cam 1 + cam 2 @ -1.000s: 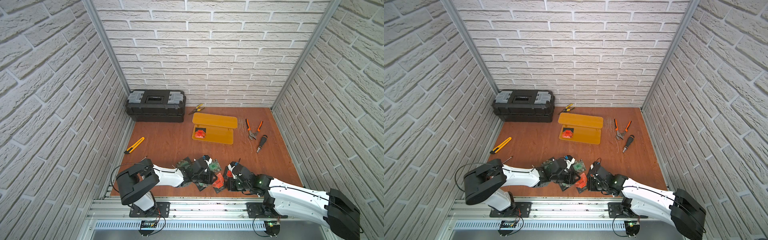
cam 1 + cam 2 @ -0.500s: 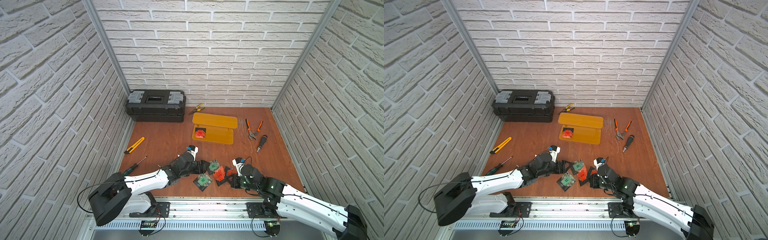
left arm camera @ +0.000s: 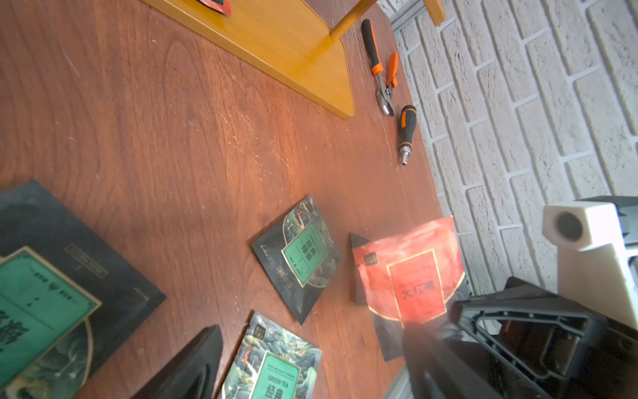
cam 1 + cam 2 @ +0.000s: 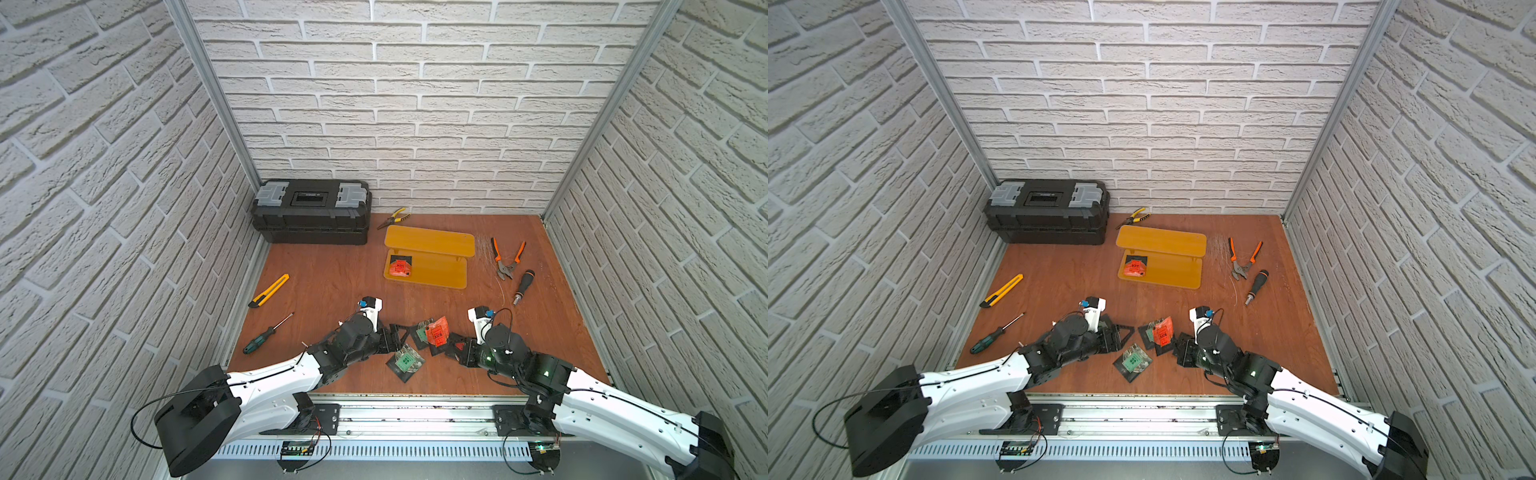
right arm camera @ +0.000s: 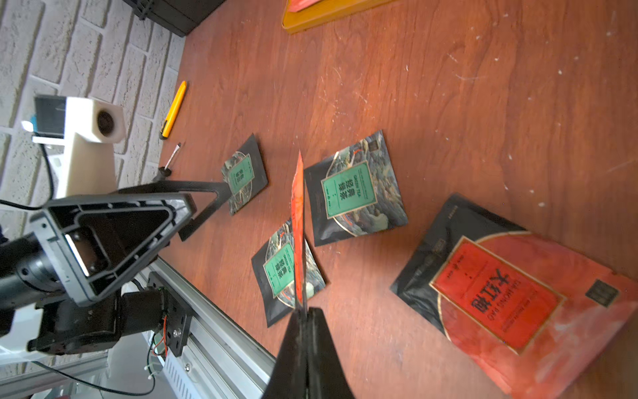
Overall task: Place the tea bags on the shelf by color
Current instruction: Pick up the tea bag from the center of the board.
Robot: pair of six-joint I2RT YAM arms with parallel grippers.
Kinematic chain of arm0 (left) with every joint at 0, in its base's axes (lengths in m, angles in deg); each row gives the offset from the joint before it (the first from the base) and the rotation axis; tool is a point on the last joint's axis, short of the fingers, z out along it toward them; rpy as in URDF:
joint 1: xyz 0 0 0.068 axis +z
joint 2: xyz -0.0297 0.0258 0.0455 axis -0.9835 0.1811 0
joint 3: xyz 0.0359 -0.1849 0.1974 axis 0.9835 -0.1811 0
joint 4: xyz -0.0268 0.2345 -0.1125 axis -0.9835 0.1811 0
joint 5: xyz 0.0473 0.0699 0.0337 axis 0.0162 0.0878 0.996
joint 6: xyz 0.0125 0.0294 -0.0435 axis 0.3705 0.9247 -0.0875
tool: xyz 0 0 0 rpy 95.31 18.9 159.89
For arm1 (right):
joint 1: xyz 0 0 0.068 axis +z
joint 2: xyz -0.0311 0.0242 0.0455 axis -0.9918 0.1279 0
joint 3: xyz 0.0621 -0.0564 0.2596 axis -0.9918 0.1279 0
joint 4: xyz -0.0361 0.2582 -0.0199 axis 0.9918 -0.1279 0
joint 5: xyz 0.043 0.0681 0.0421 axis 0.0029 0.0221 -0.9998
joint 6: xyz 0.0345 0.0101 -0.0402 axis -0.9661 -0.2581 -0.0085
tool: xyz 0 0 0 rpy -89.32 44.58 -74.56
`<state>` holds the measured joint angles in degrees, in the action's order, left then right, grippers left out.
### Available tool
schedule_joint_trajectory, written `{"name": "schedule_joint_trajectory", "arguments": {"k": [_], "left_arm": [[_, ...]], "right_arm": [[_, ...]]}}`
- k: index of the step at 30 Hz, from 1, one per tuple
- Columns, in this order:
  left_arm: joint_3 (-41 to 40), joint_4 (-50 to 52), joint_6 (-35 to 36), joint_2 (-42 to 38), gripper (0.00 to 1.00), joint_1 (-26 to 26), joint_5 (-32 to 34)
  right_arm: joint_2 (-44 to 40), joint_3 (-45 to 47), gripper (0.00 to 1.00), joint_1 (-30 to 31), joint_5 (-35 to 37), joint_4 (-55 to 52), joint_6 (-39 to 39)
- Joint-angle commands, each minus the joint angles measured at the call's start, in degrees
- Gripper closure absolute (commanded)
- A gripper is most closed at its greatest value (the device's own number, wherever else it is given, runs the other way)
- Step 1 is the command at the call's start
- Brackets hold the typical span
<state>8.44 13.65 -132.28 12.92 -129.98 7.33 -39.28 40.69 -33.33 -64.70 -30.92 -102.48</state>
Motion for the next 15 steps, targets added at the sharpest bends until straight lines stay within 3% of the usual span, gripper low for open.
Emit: {"name": "schedule_joint_trajectory", "arguments": {"k": [1,15], "left_arm": [[-2.0,-8.0,-2.8,-0.9,0.13,0.2,1.0],[-0.4,-11.5,-4.7,0.8,0.20,0.3,0.8]], "right_arm": [[1.8,-0.9,0.97,-0.3,2.0,9.8,-3.2],[11.1,-2.4,0.98,-0.3,3.9,23.5,-11.5]]}}
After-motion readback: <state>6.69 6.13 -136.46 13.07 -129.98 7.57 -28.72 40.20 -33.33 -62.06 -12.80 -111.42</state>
